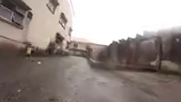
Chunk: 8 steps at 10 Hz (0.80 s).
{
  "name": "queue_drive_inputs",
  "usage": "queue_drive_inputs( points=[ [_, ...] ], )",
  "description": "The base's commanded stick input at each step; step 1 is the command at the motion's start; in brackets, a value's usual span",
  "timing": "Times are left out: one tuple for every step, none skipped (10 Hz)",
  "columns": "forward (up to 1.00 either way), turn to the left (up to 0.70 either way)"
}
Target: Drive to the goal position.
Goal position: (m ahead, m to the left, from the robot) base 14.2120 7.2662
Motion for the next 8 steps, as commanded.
queue_drive_inputs(
  points=[
    [0.5, 0.08],
    [0.5, 0.08],
    [0.5, 0.08],
    [0.5, 0.08],
    [0.5, 0.08],
    [0.5, 0.08],
    [0.5, 0.08],
    [0.5, 0.08]
  ],
)
